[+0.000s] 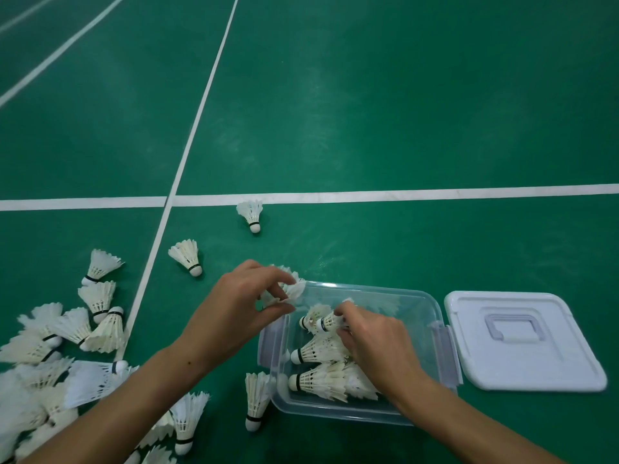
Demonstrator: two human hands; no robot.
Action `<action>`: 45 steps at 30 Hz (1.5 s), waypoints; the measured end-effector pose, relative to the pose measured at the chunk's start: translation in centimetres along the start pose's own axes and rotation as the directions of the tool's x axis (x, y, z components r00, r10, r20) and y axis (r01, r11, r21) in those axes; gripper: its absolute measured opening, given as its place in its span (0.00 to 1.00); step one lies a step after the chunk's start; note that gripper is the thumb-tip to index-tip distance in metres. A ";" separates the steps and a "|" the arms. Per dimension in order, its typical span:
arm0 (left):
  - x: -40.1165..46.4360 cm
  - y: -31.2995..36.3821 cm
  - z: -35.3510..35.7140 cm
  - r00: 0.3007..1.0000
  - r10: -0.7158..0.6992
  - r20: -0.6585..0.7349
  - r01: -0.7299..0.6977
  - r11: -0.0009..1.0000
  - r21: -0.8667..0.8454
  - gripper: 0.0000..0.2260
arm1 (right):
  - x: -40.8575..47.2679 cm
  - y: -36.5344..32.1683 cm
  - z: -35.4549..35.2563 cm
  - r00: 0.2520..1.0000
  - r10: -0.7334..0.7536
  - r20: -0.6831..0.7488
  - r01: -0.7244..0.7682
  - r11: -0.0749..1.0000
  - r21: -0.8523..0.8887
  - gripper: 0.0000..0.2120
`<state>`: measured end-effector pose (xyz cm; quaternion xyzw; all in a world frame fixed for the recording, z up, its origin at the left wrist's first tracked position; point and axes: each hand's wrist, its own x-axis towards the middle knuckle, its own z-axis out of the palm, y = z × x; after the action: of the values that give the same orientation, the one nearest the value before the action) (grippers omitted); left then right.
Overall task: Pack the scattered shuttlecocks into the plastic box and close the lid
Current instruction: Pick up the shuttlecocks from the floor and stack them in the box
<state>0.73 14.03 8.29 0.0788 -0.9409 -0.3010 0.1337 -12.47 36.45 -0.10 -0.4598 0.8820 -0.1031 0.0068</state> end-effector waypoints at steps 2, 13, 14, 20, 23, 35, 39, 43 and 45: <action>-0.1 -0.1 0.1 0.997 0.072 -0.025 -0.070 0.995 0.066 0.07 | 0.7 -0.4 0.6 0.998 0.005 0.063 -0.002 0.999 -0.050 0.16; -0.7 0.6 0.4 0.998 0.059 0.024 -0.060 0.998 0.008 0.04 | 1.8 -0.3 2.2 0.989 -0.008 0.145 -0.015 0.988 0.154 0.23; -0.7 0.5 0.7 0.998 0.057 0.022 -0.057 0.998 0.000 0.06 | 1.7 -0.2 1.7 0.986 -0.001 0.169 -0.036 0.977 0.212 0.24; 0.1 2.0 1.7 0.998 -0.056 -0.027 0.054 0.997 -0.049 0.29 | -0.6 0.8 -3.7 0.983 0.141 0.114 -0.179 0.855 0.487 0.20; 0.9 2.7 3.3 0.999 -0.006 0.043 0.006 1.000 -0.006 0.32 | -1.3 0.2 -6.9 0.980 0.197 0.030 -0.171 0.757 0.631 0.19; 2.2 4.1 8.2 0.994 0.005 0.110 -0.012 0.998 0.056 0.29 | -1.8 0.5 -5.0 0.988 0.155 -0.008 -0.118 0.779 0.615 0.10; 1.9 4.4 8.6 0.992 -0.011 0.125 0.008 1.000 0.018 0.30 | -2.3 1.1 -4.4 0.985 0.168 -0.032 -0.118 0.802 0.586 0.06; 0.9 4.4 8.6 0.983 -0.111 0.145 0.114 0.993 -0.014 0.34 | -3.2 2.7 -4.2 0.977 0.210 -0.047 -0.159 0.851 0.501 0.05; 0.3 4.5 8.9 0.968 -0.185 0.170 0.189 0.982 -0.005 0.37 | -3.4 3.3 -4.3 0.977 0.205 -0.055 -0.165 0.896 0.413 0.06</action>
<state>-2.48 22.46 4.03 0.1399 -0.9339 -0.3280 0.0252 -13.61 41.81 3.25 -0.3569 0.8803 -0.3051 0.0689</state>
